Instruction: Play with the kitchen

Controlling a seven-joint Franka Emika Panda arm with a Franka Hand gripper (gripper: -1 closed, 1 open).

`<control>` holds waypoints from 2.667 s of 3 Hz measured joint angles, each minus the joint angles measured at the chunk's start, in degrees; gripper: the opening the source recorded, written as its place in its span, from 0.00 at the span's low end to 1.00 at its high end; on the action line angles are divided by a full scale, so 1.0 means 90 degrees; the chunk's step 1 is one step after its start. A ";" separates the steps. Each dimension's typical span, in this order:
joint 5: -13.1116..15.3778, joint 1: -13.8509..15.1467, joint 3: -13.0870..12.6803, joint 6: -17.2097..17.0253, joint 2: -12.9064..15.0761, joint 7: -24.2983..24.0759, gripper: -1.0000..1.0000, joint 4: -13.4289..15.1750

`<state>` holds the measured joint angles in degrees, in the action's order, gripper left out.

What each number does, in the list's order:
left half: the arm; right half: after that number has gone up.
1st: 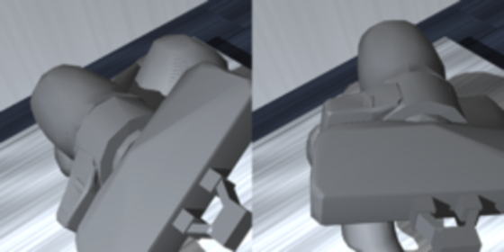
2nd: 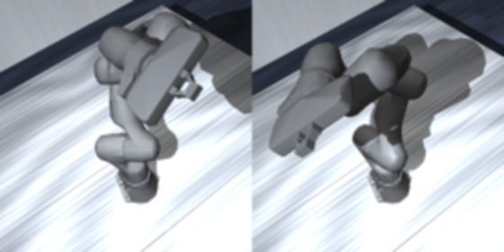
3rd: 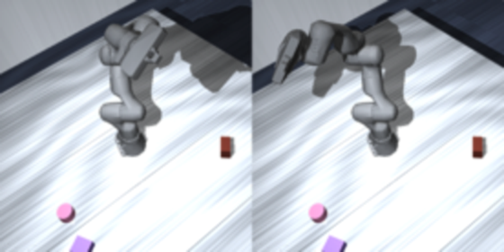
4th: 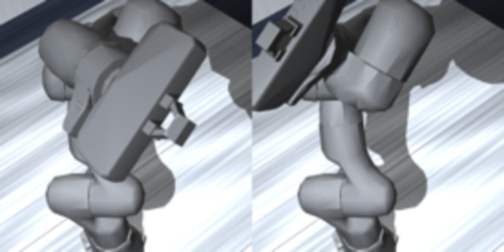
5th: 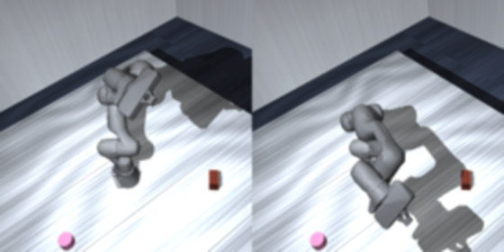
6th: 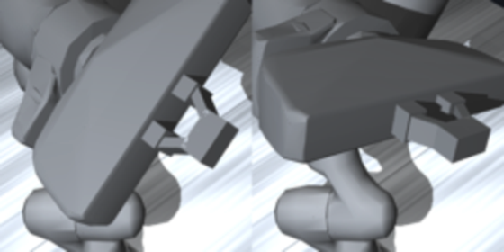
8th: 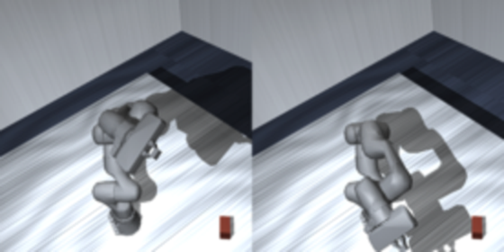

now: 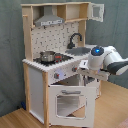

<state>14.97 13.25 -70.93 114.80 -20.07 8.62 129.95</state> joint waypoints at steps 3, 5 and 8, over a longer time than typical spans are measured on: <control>0.0006 0.0428 0.0079 0.0864 0.0647 0.0627 0.00 0.0227; 0.0058 0.0455 0.0034 0.1746 0.1334 0.1416 0.00 0.0263; 0.0229 0.0425 -0.0565 0.3093 0.2339 0.1551 0.00 0.0373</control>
<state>17.03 17.08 -76.02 142.64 0.98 22.58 133.30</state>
